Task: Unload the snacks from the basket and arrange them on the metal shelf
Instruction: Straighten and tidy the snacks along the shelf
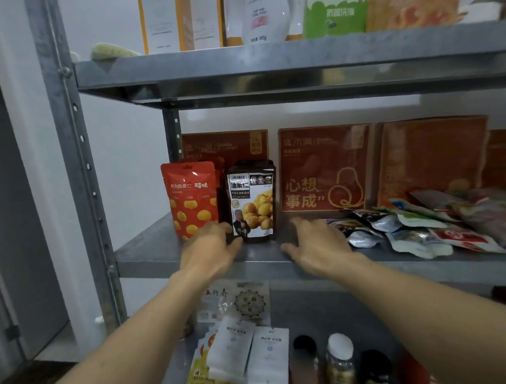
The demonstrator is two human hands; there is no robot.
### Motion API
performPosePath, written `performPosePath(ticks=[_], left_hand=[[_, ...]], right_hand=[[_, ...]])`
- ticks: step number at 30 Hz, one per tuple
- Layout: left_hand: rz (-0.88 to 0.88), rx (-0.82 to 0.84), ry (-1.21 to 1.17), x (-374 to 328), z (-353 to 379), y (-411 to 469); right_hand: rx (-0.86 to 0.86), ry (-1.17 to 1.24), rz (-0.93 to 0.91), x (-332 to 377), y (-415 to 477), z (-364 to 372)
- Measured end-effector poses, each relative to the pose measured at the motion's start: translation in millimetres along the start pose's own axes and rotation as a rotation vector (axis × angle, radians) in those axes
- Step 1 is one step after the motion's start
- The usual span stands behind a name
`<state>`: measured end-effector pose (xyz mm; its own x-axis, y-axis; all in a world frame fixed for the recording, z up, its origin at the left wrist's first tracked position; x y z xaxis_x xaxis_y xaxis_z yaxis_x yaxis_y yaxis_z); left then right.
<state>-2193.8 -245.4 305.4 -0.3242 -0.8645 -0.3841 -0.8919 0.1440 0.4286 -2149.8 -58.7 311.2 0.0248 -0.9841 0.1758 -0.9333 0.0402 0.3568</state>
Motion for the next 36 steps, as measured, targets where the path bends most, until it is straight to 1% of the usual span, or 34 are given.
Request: performPosePath(ticks=[3, 8, 11, 17, 21, 23, 26, 29, 31, 34, 36], left_hand=[[0.057, -0.011, 0.116, -24, -12, -21], [0.084, 0.007, 0.151, -57, -14, -30], [0.103, 0.038, 0.117, -74, -5, -30], [0.088, 0.179, -0.128, -105, 39, -12], [-0.012, 0.239, -0.355, -125, 68, 1], [-0.083, 0.264, -0.421, -133, 83, 12], [-0.158, 0.271, -0.511, -143, 102, 33], [-0.24, 0.315, -0.7, -157, 125, 54], [-0.269, 0.362, -0.759, -170, 137, 65], [-0.323, 0.411, -0.677, -180, 149, 77], [-0.345, 0.432, -0.631, -181, 152, 79]], right_hand=[[0.01, -0.093, -0.058, -3, -14, -9], [0.002, -0.121, -0.065, -14, -33, -19], [-0.029, -0.101, -0.024, -25, -38, -30], [-0.062, 0.036, 0.133, -74, -41, -47], [-0.072, 0.205, 0.241, -116, -23, -50], [-0.078, 0.281, 0.282, -138, -8, -50], [-0.078, 0.333, 0.313, -164, 19, -51], [-0.027, 0.331, 0.286, -183, 50, -43], [0.027, 0.274, 0.288, -196, 70, -35], [0.179, 0.101, 0.261, -202, 90, -25], [0.265, 0.046, 0.248, -203, 96, -23]])
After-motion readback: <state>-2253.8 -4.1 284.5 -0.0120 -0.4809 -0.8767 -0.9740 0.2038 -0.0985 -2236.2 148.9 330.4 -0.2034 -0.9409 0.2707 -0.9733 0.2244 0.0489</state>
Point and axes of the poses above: each hand's wrist, its own y-axis towards the middle knuckle, its own z-axis out of the palm, x = y × z, the point moved 8 cm from there along y, towards the middle knuckle, and after that the axes turned 1 degree about x, right-handed, at the moved point
